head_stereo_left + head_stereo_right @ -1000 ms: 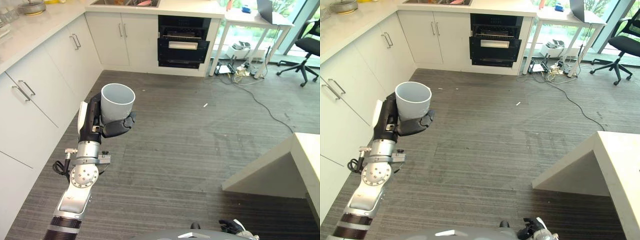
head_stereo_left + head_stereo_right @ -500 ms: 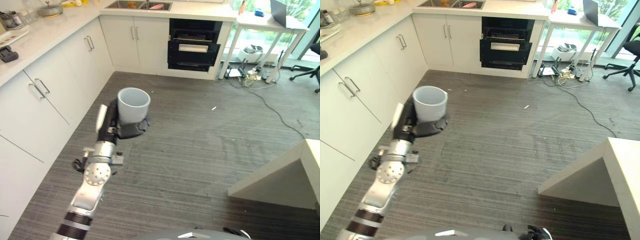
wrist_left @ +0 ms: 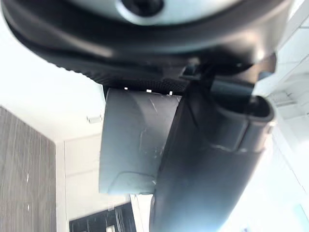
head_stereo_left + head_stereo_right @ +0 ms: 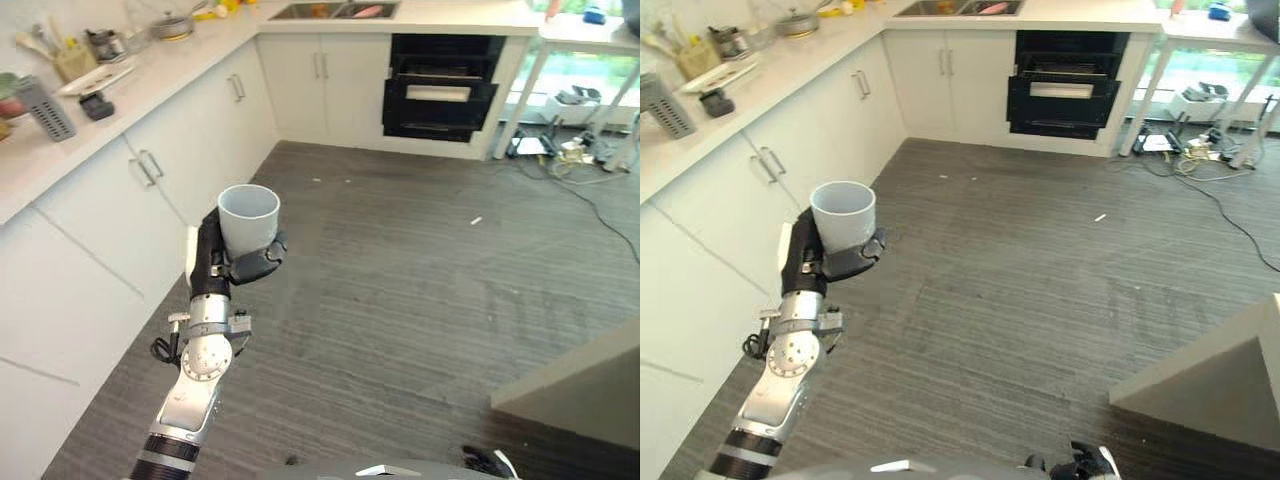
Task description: Place the dishes in the dishwasher.
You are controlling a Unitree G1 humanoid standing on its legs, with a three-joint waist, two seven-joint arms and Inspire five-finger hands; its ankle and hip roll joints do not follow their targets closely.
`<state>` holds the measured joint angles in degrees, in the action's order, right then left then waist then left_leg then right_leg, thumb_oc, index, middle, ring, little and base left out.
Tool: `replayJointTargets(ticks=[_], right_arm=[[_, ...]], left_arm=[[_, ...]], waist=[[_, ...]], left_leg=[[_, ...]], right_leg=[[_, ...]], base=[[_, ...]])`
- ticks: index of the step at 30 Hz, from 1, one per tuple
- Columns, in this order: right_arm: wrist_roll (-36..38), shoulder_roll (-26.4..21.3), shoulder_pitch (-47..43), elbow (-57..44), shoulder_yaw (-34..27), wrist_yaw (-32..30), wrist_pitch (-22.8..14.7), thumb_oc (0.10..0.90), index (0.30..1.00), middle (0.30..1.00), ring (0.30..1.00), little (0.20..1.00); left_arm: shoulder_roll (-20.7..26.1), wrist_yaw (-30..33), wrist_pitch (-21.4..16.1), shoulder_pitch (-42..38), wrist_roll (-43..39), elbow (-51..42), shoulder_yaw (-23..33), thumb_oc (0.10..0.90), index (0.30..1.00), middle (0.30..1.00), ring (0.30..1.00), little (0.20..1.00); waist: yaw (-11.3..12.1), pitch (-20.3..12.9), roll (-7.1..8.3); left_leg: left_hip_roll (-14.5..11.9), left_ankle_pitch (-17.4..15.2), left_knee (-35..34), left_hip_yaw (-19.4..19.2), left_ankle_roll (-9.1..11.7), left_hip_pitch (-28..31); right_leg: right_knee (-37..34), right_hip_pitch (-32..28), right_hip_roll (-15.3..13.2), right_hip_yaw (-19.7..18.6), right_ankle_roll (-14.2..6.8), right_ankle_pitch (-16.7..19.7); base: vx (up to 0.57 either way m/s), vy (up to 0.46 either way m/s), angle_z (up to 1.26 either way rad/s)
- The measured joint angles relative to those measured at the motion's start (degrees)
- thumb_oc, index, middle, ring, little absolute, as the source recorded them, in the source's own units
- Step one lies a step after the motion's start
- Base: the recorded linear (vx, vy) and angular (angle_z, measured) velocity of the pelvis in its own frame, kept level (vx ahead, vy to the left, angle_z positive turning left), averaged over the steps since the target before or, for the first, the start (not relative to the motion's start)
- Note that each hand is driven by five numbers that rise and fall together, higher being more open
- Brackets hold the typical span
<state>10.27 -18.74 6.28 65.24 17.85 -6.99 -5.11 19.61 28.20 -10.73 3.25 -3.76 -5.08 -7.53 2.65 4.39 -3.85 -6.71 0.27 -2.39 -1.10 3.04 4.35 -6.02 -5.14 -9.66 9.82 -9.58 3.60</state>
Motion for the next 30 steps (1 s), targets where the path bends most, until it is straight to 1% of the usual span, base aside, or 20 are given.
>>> replayJointTargets(ticks=[3,4,5,6,7,9,10,11,12,13,16,18,20,21,23,24,25,26,28,30], right_arm=[[-4.04,-0.04,-2.74,-1.94,1.61,-1.23,-1.84,0.800,0.900,0.900,0.900,0.900],[-5.09,0.20,-3.44,-2.83,1.47,-1.38,-2.10,0.800,0.900,0.900,0.900,0.900],[-6.35,0.57,-3.97,-5.70,0.86,-1.88,-2.29,0.800,0.900,0.900,0.900,0.900],[-6.35,0.57,-3.97,-5.70,0.86,-1.88,-2.29,0.800,0.900,0.900,0.900,0.900],[-6.86,2.57,-3.83,-6.04,1.27,-2.45,-3.79,0.800,0.900,0.900,0.900,0.900],[-7.75,3.79,-5.68,-2.24,-0.74,-3.26,-3.73,0.800,0.900,0.900,0.900,0.900],[-7.99,2.63,-7.32,2.18,-0.96,-3.63,-2.76,0.800,0.900,0.900,0.900,0.900],[-8.02,2.02,-7.92,5.03,-0.79,-3.63,-2.12,0.800,0.900,0.900,0.900,0.900],[-8.04,1.51,-7.89,5.44,-0.79,-3.62,-1.57,0.800,0.900,0.900,0.900,0.900],[-8.23,1.34,-7.48,5.40,-0.76,-3.57,-1.50,0.800,0.900,0.900,0.900,0.900],[-9.16,1.58,-7.27,5.88,0.85,-3.71,-1.72,0.800,0.900,0.900,0.900,0.900],[-9.20,2.37,-6.84,5.19,-0.27,-3.55,-1.95,0.800,0.900,0.900,0.900,0.900],[-9.14,3.61,-5.28,4.66,-0.94,-3.80,-1.85,0.800,0.900,0.900,0.900,0.900],[-8.95,3.94,-4.60,5.50,-1.04,-3.27,-2.17,0.800,0.900,0.900,0.900,0.900],[-8.11,3.79,-3.84,5.37,-1.16,-3.40,-2.24,0.800,0.900,0.900,0.900,0.900],[-7.08,4.67,-2.64,4.88,-1.45,-3.59,-2.40,0.800,0.900,0.900,0.900,0.900],[-4.89,5.86,-0.47,2.15,-2.68,-3.60,-2.14,0.800,0.900,0.900,0.900,0.900],[-4.34,5.91,0.16,1.34,-2.64,-3.44,-1.62,0.800,0.900,0.900,0.900,0.900],[-3.58,5.68,-0.01,-1.22,-3.30,-3.38,-1.21,0.800,0.900,0.900,0.900,0.900],[-3.33,5.01,-1.20,-4.43,-3.76,-3.22,-1.83,0.800,0.900,0.900,0.900,0.900]], left_arm=[[0.25,4.20,-0.07,0.10,0.13,-0.90,1.48,0.400,0.300,0.300,0.300,0.300],[-0.15,4.88,-0.17,0.60,0.37,-0.94,1.66,0.400,0.300,0.300,0.300,0.300],[-0.02,5.34,-1.07,0.22,1.52,-2.01,1.86,0.400,0.300,0.300,0.300,0.300],[-0.02,5.34,-1.07,0.22,1.52,-2.01,1.86,0.400,0.300,0.300,0.300,0.300],[2.89,5.73,-1.80,-0.14,2.42,-2.74,1.17,0.400,0.300,0.300,0.300,0.300],[3.58,6.05,-1.25,0.90,3.11,-0.12,-0.95,0.400,0.300,0.300,0.300,0.300],[1.67,5.94,-1.38,2.02,3.86,-0.09,-2.30,0.400,0.300,0.300,0.300,0.300],[0.54,5.49,-1.34,2.81,4.27,-0.10,-2.59,0.400,0.300,0.300,0.300,0.300],[0.32,5.40,-1.22,2.88,4.29,-0.16,-2.10,0.400,0.300,0.300,0.300,0.300],[0.25,5.67,-1.13,2.86,4.26,0.22,-1.14,0.400,0.300,0.300,0.300,0.300],[-0.38,5.91,-1.17,2.88,4.26,0.24,1.48,0.400,0.300,0.300,0.300,0.300],[-0.46,6.15,-1.23,2.56,4.25,0.05,2.75,0.400,0.300,0.300,0.300,0.300],[-0.21,6.02,-0.77,2.76,4.24,0.01,2.16,0.400,0.300,0.300,0.300,0.300],[0.66,5.97,-0.32,2.48,4.28,-1.08,2.08,0.400,0.300,0.300,0.300,0.300],[1.64,5.43,0.19,2.02,4.30,-1.12,1.71,0.400,0.300,0.300,0.300,0.300],[2.89,4.95,0.36,2.03,4.30,-1.72,1.37,0.400,0.300,0.300,0.300,0.300],[5.52,3.83,0.38,0.10,4.38,-4.17,0.01,0.400,0.300,0.300,0.300,0.300],[6.49,3.09,0.38,-1.18,4.41,-4.38,-1.33,0.400,0.300,0.300,0.300,0.300],[6.67,1.65,0.10,-3.16,4.46,-4.91,-3.10,0.400,0.300,0.300,0.300,0.300],[6.41,-0.12,-0.22,-5.37,4.38,-4.16,-3.31,0.400,0.300,0.300,0.300,0.300]], waist=[[0.63,2.61,0.19],[1.22,3.60,0.41],[2.26,6.08,0.97],[2.26,6.08,0.97],[3.79,8.06,6.36],[2.93,8.83,9.21],[3.46,9.02,7.71],[4.53,9.50,6.15],[6.65,10.14,5.64],[6.34,10.43,5.38],[8.70,9.77,4.10],[8.02,10.15,4.25],[8.31,9.07,5.99],[8.41,8.43,7.09],[6.41,7.40,6.60],[5.23,5.39,7.56],[2.69,4.31,9.34],[0.85,4.29,8.74],[-2.22,5.47,5.27],[-4.84,7.33,2.67]], left_leg=[[0.05,0.37,7.14,0.38,-0.35,-5.08],[-0.29,1.17,10.78,0.17,2.54,-7.42],[-1.24,1.07,21.83,0.25,6.97,-13.82],[-1.24,1.07,21.83,0.25,6.97,-13.82],[0.03,5.49,31.65,-1.39,11.77,-20.22],[-0.08,4.71,29.44,-6.74,7.74,-25.78],[0.06,2.87,12.65,-13.24,6.11,-25.50],[0.41,3.03,2.89,-13.80,5.00,-23.92],[0.63,4.10,-3.16,-13.31,3.55,-22.20],[0.57,4.81,-3.21,-12.08,3.75,-22.27],[-1.69,5.22,-2.01,-8.82,2.94,-20.75],[-1.30,6.42,0.48,-9.45,1.94,-18.99],[0.04,6.82,2.17,-9.35,0.26,-17.31],[3.30,6.67,0.32,-10.72,-2.12,-13.04],[4.12,7.59,-2.15,-12.06,-3.08,-7.75],[5.19,5.48,-2.02,-13.36,-4.13,-7.00],[8.29,1.75,-0.59,-12.38,-6.78,-3.99],[8.98,0.43,-0.96,-10.76,-7.79,-1.92],[7.40,-2.03,-1.24,-7.74,-8.62,1.71],[6.03,-4.45,-1.33,-5.06,-7.67,4.37]], right_leg=[[2.22,2.52,-0.01,-0.79,1.00,-0.61],[4.93,3.72,0.54,-0.44,2.26,-1.76],[22.60,11.48,0.97,0.42,5.31,-9.37],[22.60,11.48,0.97,0.42,5.31,-9.37],[35.53,17.38,0.53,1.54,8.49,-16.33],[29.08,14.34,1.92,0.48,10.90,-18.42],[18.63,10.89,3.92,1.39,7.88,-12.69],[12.93,8.28,5.49,1.59,5.39,-11.28],[9.99,6.86,6.83,-0.01,7.76,-9.72],[7.42,4.70,8.75,-3.42,10.84,-6.03],[4.52,1.90,10.98,-4.32,9.76,-9.29],[7.39,1.15,11.99,-7.29,12.45,-8.83],[9.32,0.31,11.35,-9.27,11.64,-11.64],[12.45,-1.02,9.12,-9.84,7.89,-14.14],[28.15,2.34,7.81,-7.83,2.72,-17.52],[38.56,7.17,5.87,-7.66,1.04,-16.88],[56.70,15.11,1.38,-6.91,-2.88,-9.28],[62.25,16.73,0.33,-6.17,-1.94,-8.11],[65.89,21.32,5.52,-7.04,0.32,-11.55],[58.26,30.46,9.74,-4.43,3.39,-15.83]], base=[[0.01,-0.106,0.05],[0.04,-0.164,0.05],[0.01,-0.038,0.09],[0.15,0.001,0.07],[0.33,0.042,0.72],[0.68,0.139,1.25],[0.71,0.177,0.83],[0.52,0.137,0.30],[0.53,0.139,-0.01],[0.55,0.141,-0.02],[0.47,0.151,-0.47],[0.52,0.236,-0.46],[0.45,0.250,-0.52],[0.29,0.211,-0.74],[0.46,0.337,-0.64],[0.70,0.437,-0.20],[0.71,0.406,0.19],[0.73,0.350,0.53],[0.57,0.177,0.66],[0.55,0.069,0.63]])
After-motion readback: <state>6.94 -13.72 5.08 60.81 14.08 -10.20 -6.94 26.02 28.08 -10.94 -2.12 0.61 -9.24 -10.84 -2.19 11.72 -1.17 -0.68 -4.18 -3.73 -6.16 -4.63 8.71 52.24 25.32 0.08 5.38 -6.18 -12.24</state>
